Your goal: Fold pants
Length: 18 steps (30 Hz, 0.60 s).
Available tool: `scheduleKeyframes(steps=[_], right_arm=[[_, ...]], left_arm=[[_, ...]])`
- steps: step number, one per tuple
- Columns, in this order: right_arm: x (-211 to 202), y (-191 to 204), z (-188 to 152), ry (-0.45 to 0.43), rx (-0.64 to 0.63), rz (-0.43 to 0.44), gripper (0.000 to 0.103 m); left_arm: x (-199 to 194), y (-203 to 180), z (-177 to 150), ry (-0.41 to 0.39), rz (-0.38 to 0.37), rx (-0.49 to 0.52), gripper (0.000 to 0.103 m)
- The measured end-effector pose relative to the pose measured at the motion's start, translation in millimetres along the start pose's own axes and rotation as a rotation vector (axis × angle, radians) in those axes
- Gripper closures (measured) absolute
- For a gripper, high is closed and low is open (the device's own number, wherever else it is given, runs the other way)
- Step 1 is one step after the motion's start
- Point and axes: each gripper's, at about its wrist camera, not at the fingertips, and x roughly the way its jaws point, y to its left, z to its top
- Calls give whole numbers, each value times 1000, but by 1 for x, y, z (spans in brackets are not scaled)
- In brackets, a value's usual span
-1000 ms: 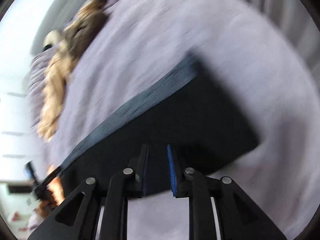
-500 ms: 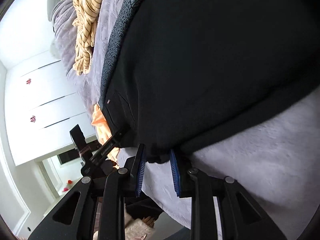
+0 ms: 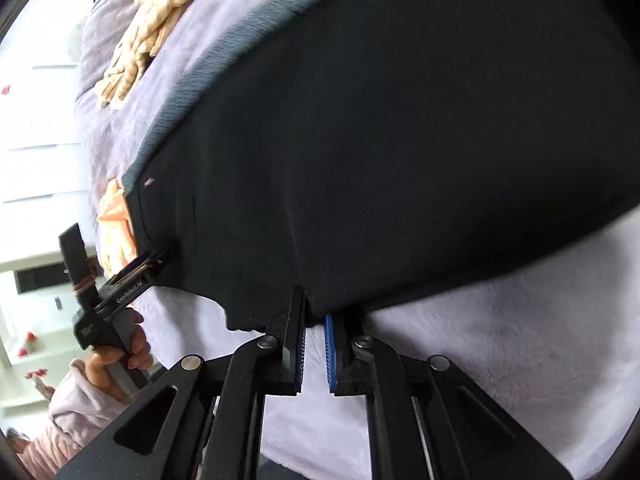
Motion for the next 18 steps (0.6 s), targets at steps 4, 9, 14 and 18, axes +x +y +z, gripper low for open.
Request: scheduleKeyframes(steps=[4, 9, 14, 18], right_arm=[[-22, -5, -5, 28, 25, 45, 92], [-90, 1, 5, -105, -110, -102, 88], [-89, 6, 43, -141, -196, -272, 88], [-60, -24, 30, -60, -119, -307, 88]], left_arm=[[-18, -8, -3, 8, 36, 3, 0], [-57, -64, -7, -83, -82, 79, 0], [-40, -147, -19, -16, -112, 189, 0], [-33, -161, -53, -61, -38, 178, 0]])
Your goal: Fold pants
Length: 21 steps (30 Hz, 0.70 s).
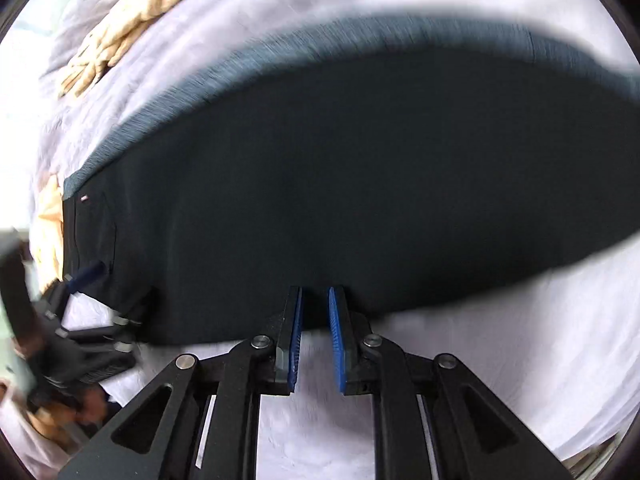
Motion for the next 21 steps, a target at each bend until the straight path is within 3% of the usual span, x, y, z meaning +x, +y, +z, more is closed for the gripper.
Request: scheduleKeyframes(steps=[3, 13, 16, 18, 21], right_arm=[[8, -5, -22, 54, -26, -16, 88], [-45, 12, -21, -57, -72, -50, 87], [-50, 22, -3, -108, -102, -104, 76], [-46, 26, 11, -121, -86, -125, 58], [-24, 12, 19, -41, -70, -191, 57]], left_arm=[[0, 12, -6, 22, -60, -69, 0], [-10, 15, -16, -1, -80, -86, 0], [-8, 27, -24, -1, -83, -85, 0], [-7, 21, -16, 0, -84, -84, 0], [-10, 19, -18, 4, -80, -81, 0]])
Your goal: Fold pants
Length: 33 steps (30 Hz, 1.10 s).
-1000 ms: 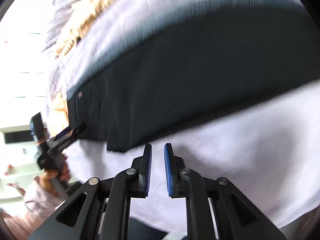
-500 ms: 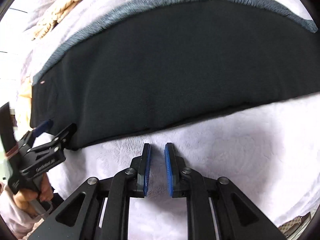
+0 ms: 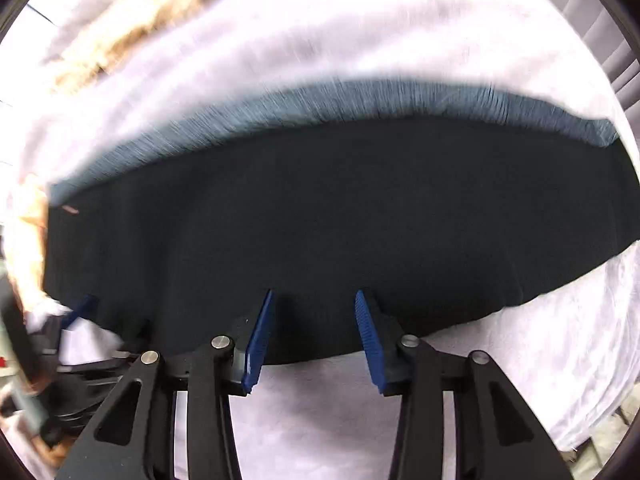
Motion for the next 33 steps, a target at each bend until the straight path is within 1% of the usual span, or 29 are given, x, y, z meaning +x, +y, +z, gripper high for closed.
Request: scheduleKeyframes(steps=[1, 3, 6, 10, 12, 16, 18, 19, 21, 27, 30, 33], right_arm=[[11, -1, -2, 33, -5, -8, 57], [11, 0, -6, 8, -28, -22, 57], [6, 4, -9, 23, -55, -50, 57], [-3, -1, -16, 52, -35, -32, 56], [-10, -5, -23, 58, -15, -19, 56], [-24, -10, -41, 58, 0, -23, 55], [-30, -18, -52, 62, 24, -17, 51], [-32, -20, -56, 64, 39, -12, 50], [-34, -23, -64, 68, 71, -4, 49], [-34, -34, -86, 110, 145, 20, 48], [-34, -30, -94, 124, 132, 31, 48], [-37, -30, -91, 116, 109, 31, 48]], left_arm=[[0, -1, 2, -2, 2, 1, 0], [-1, -1, 1, 0, 2, -1, 0], [5, 2, 6, 3, -1, 2, 0], [4, 3, 6, 8, -4, -5, 0], [-1, 5, 8, 10, -5, -24, 0], [-17, 11, 4, -7, -29, -46, 0], [-24, 16, 0, -14, -36, -47, 0], [-27, 19, -3, -14, -36, -46, 0], [-33, 26, -9, -8, -22, -45, 0], [-42, 49, -28, 28, 53, -42, 0], [-46, 58, -33, 40, 63, -64, 0], [-49, 63, -33, 37, 68, -76, 0]])
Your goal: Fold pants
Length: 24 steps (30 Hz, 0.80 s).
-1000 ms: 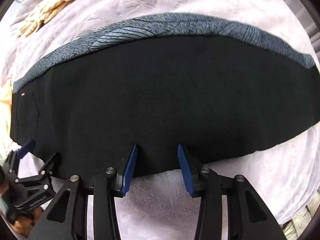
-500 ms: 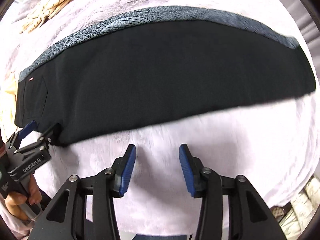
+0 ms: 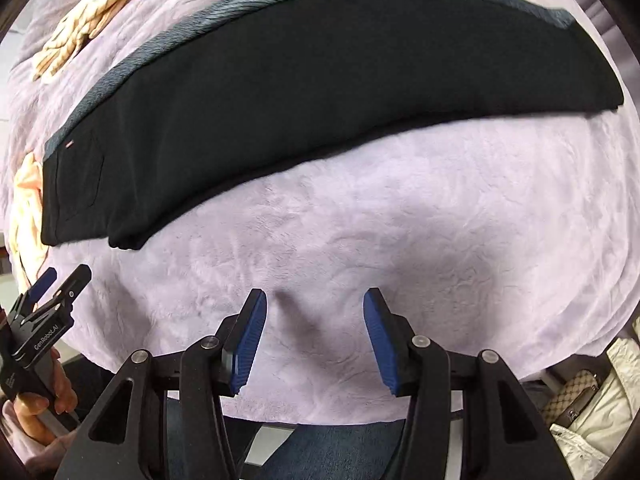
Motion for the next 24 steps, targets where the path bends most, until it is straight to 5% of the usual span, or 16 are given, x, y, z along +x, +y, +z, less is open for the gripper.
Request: scheduleKeyframes(steps=[10, 12, 24], right_arm=[[-11, 16, 29, -37, -31, -13, 48], [1, 34, 24, -43, -32, -16, 48], [8, 0, -3, -28, 93, 49, 48]], left_arm=[[-16, -1, 5, -47, 8, -23, 0], [-15, -4, 6, -36, 9, -25, 0], [-6, -21, 15, 32, 41, 34, 0]])
